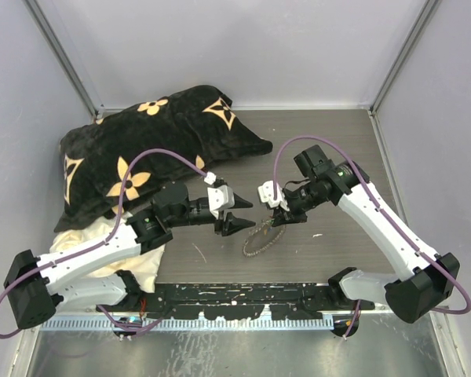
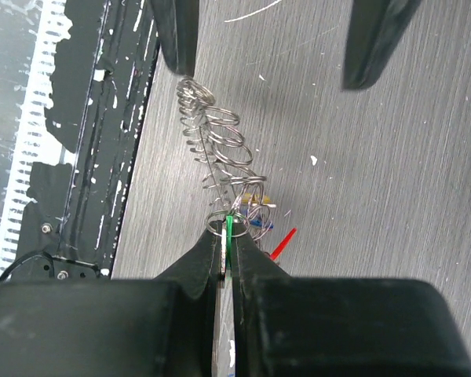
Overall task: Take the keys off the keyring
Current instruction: Remove the key from the keyring.
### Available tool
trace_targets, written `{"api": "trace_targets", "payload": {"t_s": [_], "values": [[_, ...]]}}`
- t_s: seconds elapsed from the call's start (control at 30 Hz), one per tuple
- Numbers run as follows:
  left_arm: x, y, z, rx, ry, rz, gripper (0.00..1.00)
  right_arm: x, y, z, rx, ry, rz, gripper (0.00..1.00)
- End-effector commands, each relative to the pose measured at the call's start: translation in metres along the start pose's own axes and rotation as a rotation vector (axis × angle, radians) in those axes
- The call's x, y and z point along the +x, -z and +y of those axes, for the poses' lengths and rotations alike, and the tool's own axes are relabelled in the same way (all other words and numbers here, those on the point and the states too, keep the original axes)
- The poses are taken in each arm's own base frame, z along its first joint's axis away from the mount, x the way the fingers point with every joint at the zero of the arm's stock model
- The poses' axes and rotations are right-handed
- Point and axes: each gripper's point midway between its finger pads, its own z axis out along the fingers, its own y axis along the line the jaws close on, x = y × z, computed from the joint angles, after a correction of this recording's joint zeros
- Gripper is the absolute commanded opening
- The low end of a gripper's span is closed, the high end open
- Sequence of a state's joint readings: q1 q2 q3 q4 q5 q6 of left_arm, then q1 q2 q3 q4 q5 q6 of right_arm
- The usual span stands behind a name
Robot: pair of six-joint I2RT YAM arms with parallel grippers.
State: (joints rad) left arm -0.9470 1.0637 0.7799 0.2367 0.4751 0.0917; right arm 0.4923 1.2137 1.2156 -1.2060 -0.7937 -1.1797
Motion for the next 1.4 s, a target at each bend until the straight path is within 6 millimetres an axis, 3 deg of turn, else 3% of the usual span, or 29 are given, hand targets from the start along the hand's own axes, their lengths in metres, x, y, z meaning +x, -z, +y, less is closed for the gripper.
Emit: {"api": "trace_targets", "payload": {"t_s": [0.0,0.2,0.53,0.97,1.37], "values": [[-0.007,-0.007,-0.011,0.097,-0.100,-0.072,0.49,-0.020,0.007,-0.005,0.010,0.089,-0.038,0.01],[0.011,-0.012,-0.013,0.127,-0.142,-0.060,0.44,-0.022,0.003,0.001,-0.023,0.101,-0.072,0.01],[0.022,-0.026,-0.010,0.151,-0.128,-0.032,0.41,-0.024,0.001,0.005,-0.038,0.108,-0.092,0.01],[0.017,-0.032,-0.018,0.180,-0.061,-0.067,0.35,-0.025,0.000,0.007,-0.045,0.105,-0.103,0.01],[0.025,-0.028,-0.020,0.172,-0.037,-0.044,0.33,-0.026,0.000,0.010,-0.055,0.102,-0.115,0.01]]}}
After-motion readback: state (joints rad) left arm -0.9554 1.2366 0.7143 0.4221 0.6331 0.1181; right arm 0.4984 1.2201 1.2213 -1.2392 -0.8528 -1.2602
